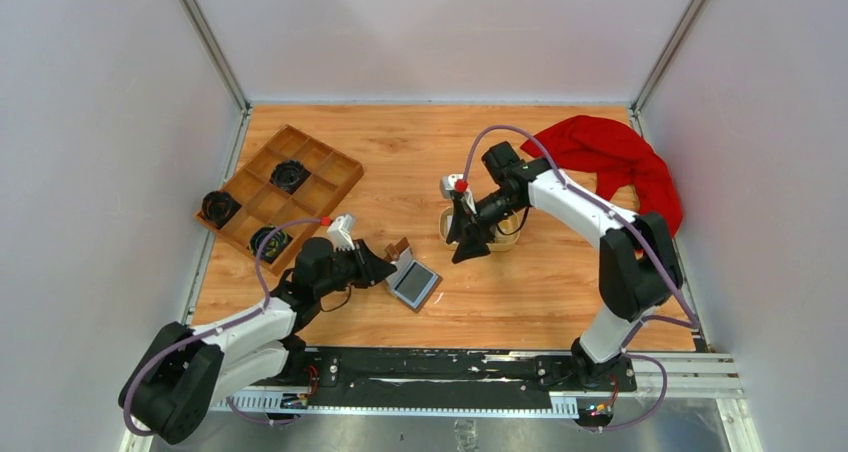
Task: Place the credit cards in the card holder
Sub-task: Insert the credit card into the card holder.
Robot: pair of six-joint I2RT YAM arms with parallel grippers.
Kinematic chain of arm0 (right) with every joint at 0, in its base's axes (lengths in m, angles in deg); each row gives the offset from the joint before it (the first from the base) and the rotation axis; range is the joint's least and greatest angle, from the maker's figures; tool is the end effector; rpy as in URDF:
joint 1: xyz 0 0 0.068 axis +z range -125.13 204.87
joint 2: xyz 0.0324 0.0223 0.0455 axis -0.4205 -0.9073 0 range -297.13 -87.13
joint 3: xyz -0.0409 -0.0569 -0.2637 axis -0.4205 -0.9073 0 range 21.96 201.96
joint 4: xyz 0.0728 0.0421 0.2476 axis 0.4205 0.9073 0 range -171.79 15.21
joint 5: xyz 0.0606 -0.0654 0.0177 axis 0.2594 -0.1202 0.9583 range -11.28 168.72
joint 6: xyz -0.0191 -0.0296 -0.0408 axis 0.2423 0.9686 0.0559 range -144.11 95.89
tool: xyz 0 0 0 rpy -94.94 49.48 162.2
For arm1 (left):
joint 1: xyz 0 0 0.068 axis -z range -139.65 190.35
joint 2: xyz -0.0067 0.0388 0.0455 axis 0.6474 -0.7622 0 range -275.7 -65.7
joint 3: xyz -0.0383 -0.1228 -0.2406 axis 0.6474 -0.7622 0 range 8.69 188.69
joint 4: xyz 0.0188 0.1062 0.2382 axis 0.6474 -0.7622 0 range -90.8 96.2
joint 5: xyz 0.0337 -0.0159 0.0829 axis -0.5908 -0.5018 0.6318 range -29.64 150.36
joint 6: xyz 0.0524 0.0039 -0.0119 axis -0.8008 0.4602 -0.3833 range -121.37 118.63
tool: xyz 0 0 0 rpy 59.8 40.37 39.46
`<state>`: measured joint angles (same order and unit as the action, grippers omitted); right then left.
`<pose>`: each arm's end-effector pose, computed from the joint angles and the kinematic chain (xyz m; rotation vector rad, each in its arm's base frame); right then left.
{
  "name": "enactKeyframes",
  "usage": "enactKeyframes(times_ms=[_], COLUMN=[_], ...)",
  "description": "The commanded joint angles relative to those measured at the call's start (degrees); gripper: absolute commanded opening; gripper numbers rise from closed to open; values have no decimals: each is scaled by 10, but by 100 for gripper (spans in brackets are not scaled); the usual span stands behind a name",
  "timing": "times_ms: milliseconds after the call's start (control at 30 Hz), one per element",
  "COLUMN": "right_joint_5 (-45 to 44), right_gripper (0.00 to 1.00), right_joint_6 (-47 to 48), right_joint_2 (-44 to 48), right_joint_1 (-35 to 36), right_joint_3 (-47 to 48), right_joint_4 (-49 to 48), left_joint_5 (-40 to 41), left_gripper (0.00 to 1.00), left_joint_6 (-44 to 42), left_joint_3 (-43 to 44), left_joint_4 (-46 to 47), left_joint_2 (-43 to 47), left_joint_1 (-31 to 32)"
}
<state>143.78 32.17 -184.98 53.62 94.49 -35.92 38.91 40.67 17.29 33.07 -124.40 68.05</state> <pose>0.2755 0.1880 0.2404 -1.6981 1.4997 1.3070 0.1573 -0.0974 0.1474 -0.0018 2.1366 -1.1285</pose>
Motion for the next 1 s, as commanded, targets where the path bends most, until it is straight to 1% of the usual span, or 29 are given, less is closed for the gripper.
enactKeyframes(times_ms=[0, 67, 133, 167, 200, 233, 333, 367, 433, 500, 567, 667, 800, 867, 967], right_joint_5=[5, 19, 30, 37, 38, 39, 31, 31, 31, 29, 3, -27, -42, -47, -53], right_gripper=[58, 57, 56, 55, 54, 53, 51, 51, 51, 51, 51, 50, 50, 51, 53], right_joint_6=[-80, -129, -224, -270, -338, -374, -440, -466, -536, -619, -693, -782, -831, -851, -866], right_joint_2=[41, 47, 43, 38, 32, 24, 7, 6, 8, 9, 7, 0, -1, -7, -19], right_joint_1=[3, 5, 6, 7, 8, 9, 26, 33, 46, 52, 55, 55, 53, 52, 51], right_joint_3=[-27, -67, -111, -127, -140, -147, -152, -159, -179, -198, -211, -222, -223, -222, -221], right_joint_4=[5, -45, -140, -165, -214, -242, -283, -304, -368, -435, -480, -512, -518, -519, -520], left_joint_5=[84, 85, 80, 78, 77, 76, 72, 70, 62, 64, 85, 142, 240, 269, 278], left_gripper=[24, 28, 30, 30, 31, 31, 29, 26, 12, 7, 1, 0, 0, 0, 0], left_joint_6=[59, 63, 61, 58, 54, 51, 43, 43, 45, 57, 88, 163, 242, 263, 278], left_joint_3=[-28, -32, -32, -30, -30, -30, -33, -34, -37, -42, -54, -80, -122, -128, -120], left_joint_4=[8, 8, 8, 8, 7, 7, 6, 6, 7, 8, 8, 7, 6, 6, 8], left_joint_2=[38, 36, 29, 25, 23, 22, 20, 17, 7, 4, 21, 83, 165, 182, 171], left_joint_1=[-1, -1, -1, -1, -1, -1, -1, -1, -1, 0, 4, 22, 57, 70, 80])
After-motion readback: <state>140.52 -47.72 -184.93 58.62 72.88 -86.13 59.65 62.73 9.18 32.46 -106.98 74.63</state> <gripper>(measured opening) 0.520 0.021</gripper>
